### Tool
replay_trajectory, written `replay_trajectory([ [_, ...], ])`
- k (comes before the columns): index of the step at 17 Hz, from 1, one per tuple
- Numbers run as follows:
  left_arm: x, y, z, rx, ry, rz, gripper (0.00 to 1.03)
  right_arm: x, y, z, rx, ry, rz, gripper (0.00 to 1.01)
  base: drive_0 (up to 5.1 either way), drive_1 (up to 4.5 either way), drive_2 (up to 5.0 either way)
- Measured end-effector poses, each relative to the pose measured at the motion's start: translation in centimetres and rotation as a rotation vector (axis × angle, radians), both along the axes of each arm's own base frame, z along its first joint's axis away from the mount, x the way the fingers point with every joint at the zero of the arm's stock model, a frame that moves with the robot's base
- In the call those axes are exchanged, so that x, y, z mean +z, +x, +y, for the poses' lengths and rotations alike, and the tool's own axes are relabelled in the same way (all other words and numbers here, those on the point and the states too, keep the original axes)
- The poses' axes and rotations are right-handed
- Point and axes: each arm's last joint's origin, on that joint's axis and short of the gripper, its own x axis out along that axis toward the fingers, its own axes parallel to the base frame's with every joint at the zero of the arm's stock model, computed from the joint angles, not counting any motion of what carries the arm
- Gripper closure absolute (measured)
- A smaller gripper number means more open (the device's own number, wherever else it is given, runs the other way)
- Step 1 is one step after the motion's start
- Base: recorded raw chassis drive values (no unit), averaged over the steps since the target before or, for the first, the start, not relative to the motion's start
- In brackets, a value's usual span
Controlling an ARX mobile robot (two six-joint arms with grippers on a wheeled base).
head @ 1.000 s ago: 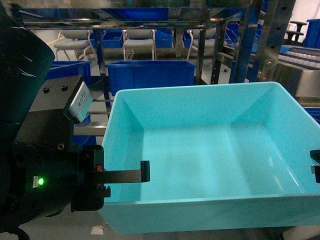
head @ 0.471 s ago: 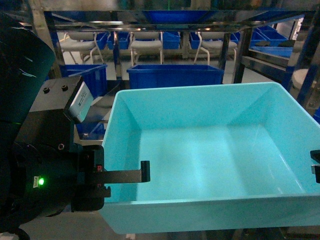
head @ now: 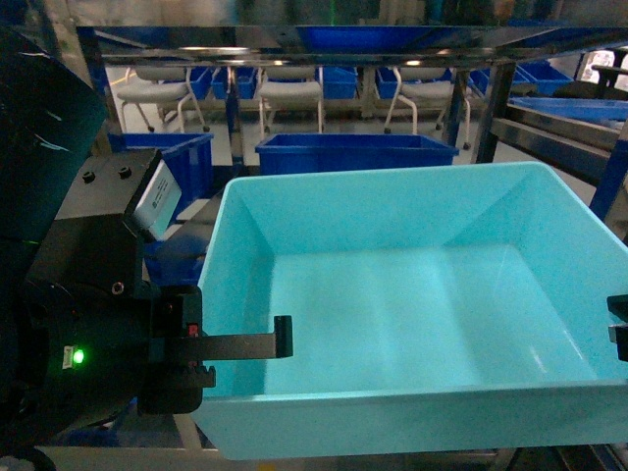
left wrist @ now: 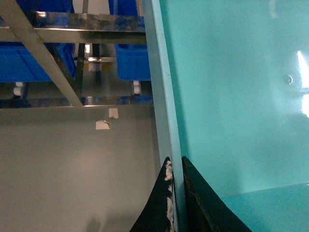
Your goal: Organize blue bins on left shelf correctly
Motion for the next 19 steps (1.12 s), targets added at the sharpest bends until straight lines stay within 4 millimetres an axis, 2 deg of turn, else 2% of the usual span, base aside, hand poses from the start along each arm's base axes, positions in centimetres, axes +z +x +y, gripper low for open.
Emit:
replay_trajectory([
  [16,-0.08,0.03,0.13,0.004,0.001,0.003,1.01,0.05,0.05,0.01,0.001,0.0,-0.004,0.99,-4.0,4.61,-0.6],
  [19,-0.05,-0.01,0.04,0.001,0.0,0.002,1.01,0.03,0.03,-0.01,0.0,0.001,-0.001,0.99,0.0,0.0,0.0],
])
